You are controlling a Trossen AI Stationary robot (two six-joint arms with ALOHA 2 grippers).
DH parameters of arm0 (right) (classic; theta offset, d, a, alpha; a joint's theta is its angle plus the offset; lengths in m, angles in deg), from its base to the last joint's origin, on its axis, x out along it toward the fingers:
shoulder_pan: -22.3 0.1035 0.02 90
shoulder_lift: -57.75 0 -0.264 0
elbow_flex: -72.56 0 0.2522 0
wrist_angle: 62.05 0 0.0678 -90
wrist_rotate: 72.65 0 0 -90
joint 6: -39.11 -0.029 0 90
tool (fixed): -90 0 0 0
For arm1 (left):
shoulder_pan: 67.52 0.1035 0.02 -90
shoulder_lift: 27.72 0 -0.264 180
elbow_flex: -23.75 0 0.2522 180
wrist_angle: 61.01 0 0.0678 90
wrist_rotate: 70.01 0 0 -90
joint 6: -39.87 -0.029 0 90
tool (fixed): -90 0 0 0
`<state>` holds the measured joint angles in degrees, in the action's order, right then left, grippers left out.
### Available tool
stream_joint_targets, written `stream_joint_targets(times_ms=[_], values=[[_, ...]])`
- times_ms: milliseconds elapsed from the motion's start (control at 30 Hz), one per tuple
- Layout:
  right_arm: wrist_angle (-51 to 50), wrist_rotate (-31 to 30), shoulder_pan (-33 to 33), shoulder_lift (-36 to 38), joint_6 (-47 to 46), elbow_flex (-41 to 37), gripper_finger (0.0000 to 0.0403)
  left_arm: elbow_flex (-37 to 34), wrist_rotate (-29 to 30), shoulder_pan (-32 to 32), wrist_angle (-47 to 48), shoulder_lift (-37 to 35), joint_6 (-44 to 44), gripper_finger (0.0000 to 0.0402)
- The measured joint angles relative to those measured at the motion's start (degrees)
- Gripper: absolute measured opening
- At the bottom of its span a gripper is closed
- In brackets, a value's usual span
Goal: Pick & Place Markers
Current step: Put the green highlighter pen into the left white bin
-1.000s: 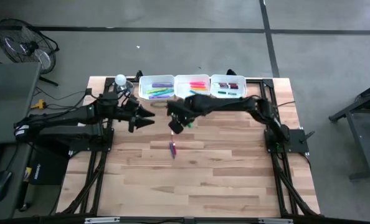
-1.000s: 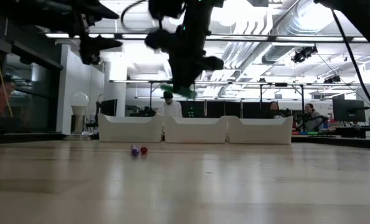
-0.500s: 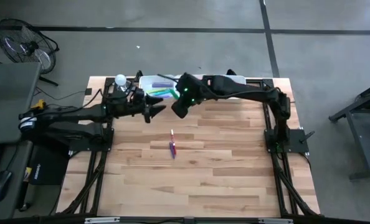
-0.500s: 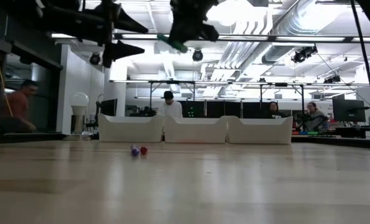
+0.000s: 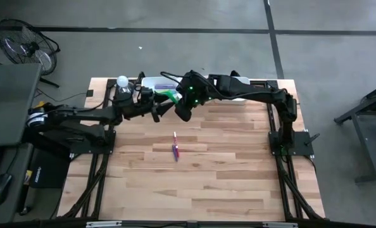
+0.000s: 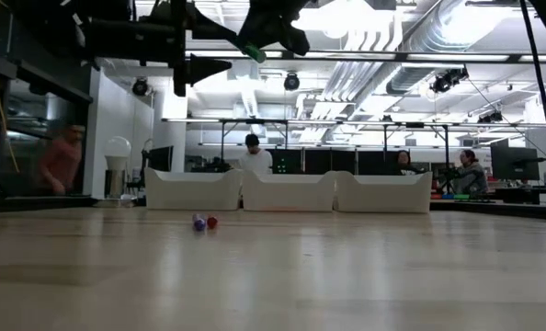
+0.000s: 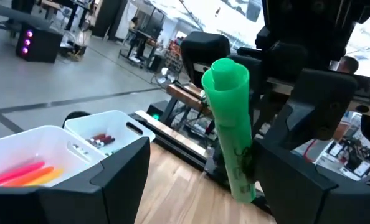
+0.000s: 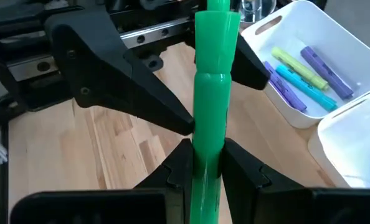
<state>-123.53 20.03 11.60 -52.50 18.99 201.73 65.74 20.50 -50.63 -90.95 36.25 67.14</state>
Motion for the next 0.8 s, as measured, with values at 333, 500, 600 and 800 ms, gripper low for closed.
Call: stream_joint_targets(times_ms=[333,500,600,800], values=[[1.5,2.6,-0.6,0.0,3.6,0.0,0.0054,2.7,-3.4,0.0,-4.1,1.6,1.5,0.0275],[2.7,3.3,-0.6,0.0,5.1,0.0,0.0054,7.3,-5.0,0.0,0.6,2.9,0.1,0.0275],[2.6,3.9,-0.9,0.0,5.3,-0.1,0.0054,9.2,-6.0,0.0,4.2,2.8,-0.1,0.0275],[2.4,3.9,-1.6,0.0,6.4,-0.1,0.0054,10.0,-5.7,0.0,6.8,2.8,0.0,0.0275]])
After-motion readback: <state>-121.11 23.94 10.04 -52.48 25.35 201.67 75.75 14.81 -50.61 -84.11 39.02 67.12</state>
